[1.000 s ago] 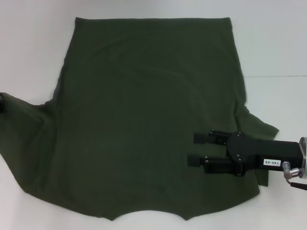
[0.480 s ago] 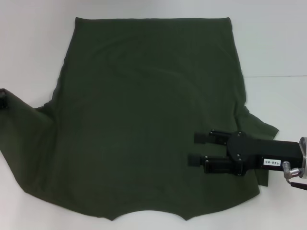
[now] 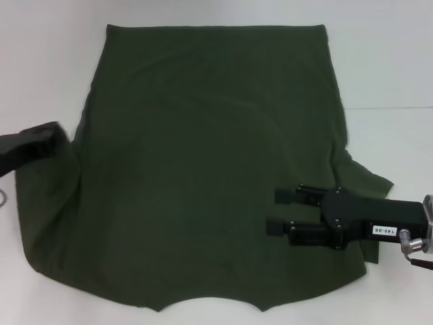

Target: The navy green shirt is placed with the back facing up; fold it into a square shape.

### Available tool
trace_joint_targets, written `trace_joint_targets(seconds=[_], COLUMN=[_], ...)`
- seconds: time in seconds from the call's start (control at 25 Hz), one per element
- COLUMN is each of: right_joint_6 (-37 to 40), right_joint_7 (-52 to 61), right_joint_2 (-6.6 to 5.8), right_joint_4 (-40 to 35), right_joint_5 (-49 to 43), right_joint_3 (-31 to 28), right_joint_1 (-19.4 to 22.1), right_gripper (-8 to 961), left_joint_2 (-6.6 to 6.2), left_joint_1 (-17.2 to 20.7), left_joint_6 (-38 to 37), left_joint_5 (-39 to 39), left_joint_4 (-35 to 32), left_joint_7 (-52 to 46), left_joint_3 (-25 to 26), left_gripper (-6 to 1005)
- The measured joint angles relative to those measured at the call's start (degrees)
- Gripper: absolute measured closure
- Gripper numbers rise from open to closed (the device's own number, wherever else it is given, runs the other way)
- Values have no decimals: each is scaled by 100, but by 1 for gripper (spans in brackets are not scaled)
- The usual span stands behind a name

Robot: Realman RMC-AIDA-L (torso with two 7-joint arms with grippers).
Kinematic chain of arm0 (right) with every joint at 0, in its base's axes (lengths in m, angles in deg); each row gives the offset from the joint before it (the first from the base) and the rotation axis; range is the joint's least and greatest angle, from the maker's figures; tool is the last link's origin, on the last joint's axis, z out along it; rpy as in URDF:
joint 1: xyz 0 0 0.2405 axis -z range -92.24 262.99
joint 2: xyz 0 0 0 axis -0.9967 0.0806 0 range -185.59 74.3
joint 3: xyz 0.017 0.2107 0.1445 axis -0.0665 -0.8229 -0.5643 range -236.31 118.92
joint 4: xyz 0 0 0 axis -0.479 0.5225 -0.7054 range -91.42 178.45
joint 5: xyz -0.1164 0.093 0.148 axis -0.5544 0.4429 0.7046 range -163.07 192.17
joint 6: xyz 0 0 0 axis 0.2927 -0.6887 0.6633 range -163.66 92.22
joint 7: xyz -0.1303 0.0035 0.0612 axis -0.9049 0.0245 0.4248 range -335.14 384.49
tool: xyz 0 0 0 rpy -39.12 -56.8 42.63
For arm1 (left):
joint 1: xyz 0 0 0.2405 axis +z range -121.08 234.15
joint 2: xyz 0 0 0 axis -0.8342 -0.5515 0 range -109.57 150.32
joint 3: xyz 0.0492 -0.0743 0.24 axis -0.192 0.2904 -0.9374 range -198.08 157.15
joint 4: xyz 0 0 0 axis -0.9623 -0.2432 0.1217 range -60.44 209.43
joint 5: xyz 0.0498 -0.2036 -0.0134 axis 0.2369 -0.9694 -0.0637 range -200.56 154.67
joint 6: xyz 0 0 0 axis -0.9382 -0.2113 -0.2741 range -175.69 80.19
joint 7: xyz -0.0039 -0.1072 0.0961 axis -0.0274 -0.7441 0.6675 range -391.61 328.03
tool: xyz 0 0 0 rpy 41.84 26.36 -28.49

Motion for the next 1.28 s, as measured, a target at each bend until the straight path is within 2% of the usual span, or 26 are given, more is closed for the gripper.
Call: trace_joint_targets(seconds=[0.2, 0.44, 0.56, 0.76, 1.08, 1.28], right_joint_6=[-4, -11, -12, -12, 23, 36], right_joint_7=[-8, -9, -9, 6, 66, 500], right_joint_2=[0, -8, -9, -23, -96, -229], right_joint_4=[0, -8, -27, -43, -5, -59], right_joint_5=[0, 0, 0, 0, 11, 16], right_joint_3=[0, 0, 0, 0, -189, -364], right_joint_1=[3, 4, 10, 3, 44, 92], right_gripper=[75, 75, 75, 75, 74, 74], left_joint_2=[16, 23, 25, 20, 2, 3], left_joint_1=[-109, -174, -180, -145, -68, -40], left_joint_6=[-607, -704, -724, -936, -1356, -1916], left_joint_5=[-362, -1031, -1281, -1376, -1400, -1402], left_joint_4=[277, 820, 996, 1051, 1017, 1010], left_joint_7=[-19, 29, 37, 55, 82, 286], left_joint_3=[-296, -845, -957, -922, -897, -894], left_gripper=[998, 999, 999, 900, 462, 367])
